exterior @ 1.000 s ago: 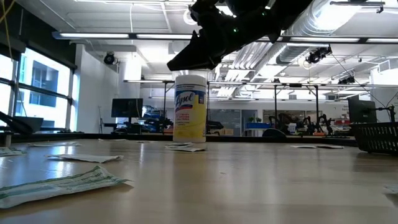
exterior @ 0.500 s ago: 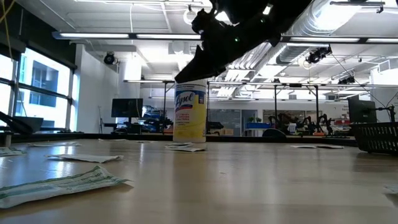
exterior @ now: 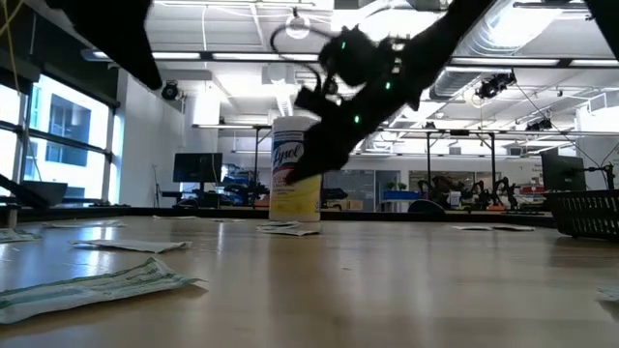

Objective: Pick & Place First Aid Supplies
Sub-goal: Put the white towelette sachet into the left black bin

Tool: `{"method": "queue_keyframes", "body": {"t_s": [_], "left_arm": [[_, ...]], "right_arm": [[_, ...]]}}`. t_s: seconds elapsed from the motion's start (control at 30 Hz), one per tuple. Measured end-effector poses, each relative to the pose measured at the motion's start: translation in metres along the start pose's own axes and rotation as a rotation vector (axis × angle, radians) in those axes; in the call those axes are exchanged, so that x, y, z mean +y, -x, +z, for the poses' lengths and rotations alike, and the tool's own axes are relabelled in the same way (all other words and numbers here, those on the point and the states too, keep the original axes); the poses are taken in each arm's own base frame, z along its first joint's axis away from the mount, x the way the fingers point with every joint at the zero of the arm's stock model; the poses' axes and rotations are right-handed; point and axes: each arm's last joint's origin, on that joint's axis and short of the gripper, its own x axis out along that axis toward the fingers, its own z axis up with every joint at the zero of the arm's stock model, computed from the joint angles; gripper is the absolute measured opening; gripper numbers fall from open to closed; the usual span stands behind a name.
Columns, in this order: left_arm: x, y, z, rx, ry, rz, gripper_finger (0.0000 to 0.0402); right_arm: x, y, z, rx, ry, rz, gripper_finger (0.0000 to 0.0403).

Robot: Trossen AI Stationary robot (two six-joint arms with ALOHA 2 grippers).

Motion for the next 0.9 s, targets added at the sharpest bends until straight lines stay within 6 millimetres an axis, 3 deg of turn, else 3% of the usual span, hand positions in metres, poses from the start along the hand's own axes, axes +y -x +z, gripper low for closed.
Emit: {"method": "queue_keyframes", "body": {"t_s": [0.27,0.43,0.9], "left_arm": [[0.003,-0.033,0.002,0.038,0.017,0.072,0.0106],[0.005,-0.046,0.001,0.081,0.03,0.096,0.0106],[0.001,-0.048,0.001,0.094,0.046,0.069,0.0106]], "right_arm": [[-0.012,-0.027,-0.022,0.041,0.014,0.074,0.0095],[-0.01,-0.043,-0.017,0.064,0.038,0.095,0.0095],[-0.017,-0.053,-0.022,0.186,0.023,0.055,0.0094]]}}
